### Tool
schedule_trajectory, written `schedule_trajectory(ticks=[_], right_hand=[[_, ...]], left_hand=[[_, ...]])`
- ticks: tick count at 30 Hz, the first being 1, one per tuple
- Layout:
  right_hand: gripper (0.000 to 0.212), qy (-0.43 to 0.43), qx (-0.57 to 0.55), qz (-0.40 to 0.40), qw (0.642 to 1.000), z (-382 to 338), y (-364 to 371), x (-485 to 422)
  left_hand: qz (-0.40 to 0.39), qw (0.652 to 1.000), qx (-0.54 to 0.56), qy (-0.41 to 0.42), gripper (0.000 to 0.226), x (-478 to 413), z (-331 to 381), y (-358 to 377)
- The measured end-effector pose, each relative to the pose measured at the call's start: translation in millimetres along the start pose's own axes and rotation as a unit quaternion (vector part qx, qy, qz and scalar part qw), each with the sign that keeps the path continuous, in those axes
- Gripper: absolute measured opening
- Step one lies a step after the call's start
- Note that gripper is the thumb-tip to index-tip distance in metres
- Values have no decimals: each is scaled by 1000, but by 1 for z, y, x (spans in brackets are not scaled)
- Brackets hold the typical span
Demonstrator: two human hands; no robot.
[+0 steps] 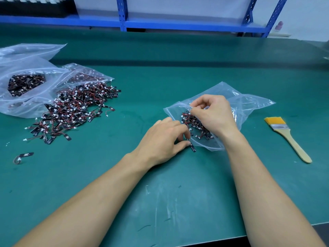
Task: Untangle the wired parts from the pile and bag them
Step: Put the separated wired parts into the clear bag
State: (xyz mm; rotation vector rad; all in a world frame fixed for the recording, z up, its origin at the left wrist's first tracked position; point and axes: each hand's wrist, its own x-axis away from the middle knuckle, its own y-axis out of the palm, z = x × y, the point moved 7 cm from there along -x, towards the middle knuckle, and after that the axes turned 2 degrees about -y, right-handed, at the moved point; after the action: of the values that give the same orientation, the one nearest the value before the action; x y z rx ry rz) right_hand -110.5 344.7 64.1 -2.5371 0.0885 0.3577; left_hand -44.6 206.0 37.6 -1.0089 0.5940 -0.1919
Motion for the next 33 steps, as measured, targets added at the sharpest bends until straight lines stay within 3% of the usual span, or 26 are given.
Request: schedule_trajectory(ticks=[4, 8, 12, 18, 23, 27, 33], right_hand=[[11, 5, -4, -2, 1000, 1, 0, 0], [11, -1, -2, 3, 1000, 0, -1, 0], [10, 0, 1, -1, 1000, 1, -1, 0], [11, 0, -14, 2, 1000, 1, -2, -1], [10, -1, -13, 2, 1000, 1, -2, -1], [9, 1, -11, -1, 1000, 1, -1, -1], [11, 6, 1, -8, 1000, 0, -2, -1]], left_hand=[[0, 999, 36, 4, 12, 1, -1, 0], [69, 985, 156, -20, 13, 4, -9, -11], [107, 980, 161, -37, 11, 2, -13, -12], [69, 996, 56, 0, 26, -2, -12, -8], [44, 999, -12, 0, 13, -1, -10, -9], [-21, 998, -46, 38, 29, -3, 3, 6], [-123, 984, -118, 59, 71, -1, 11, 30]])
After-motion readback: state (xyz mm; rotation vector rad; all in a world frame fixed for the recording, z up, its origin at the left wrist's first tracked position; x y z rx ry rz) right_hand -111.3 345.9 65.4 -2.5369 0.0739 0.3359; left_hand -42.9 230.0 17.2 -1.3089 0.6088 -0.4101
